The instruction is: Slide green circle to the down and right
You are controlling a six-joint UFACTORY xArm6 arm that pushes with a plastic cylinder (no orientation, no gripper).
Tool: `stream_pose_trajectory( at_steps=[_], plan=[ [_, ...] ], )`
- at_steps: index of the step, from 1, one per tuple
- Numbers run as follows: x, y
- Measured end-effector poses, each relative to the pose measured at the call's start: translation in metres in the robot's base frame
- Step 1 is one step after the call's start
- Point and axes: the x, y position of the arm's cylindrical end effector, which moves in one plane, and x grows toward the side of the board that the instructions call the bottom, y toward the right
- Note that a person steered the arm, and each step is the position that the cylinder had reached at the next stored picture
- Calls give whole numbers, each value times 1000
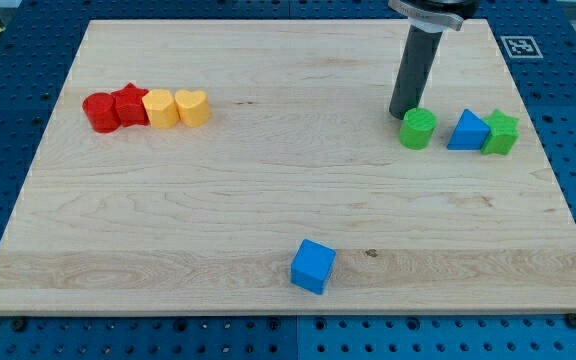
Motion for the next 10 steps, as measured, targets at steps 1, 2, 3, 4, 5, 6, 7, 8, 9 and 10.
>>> stream_pose_trajectory(
  at_steps=[1, 2, 3, 4, 5, 6, 7, 8, 9, 10],
  plan=[
    [0, -8],
    [8, -9],
    [26, -9],
    [36, -10],
    [36, -27],
    [58, -34],
    [79, -26],
    [82, 7],
    [82, 17],
    [82, 17]
  ],
)
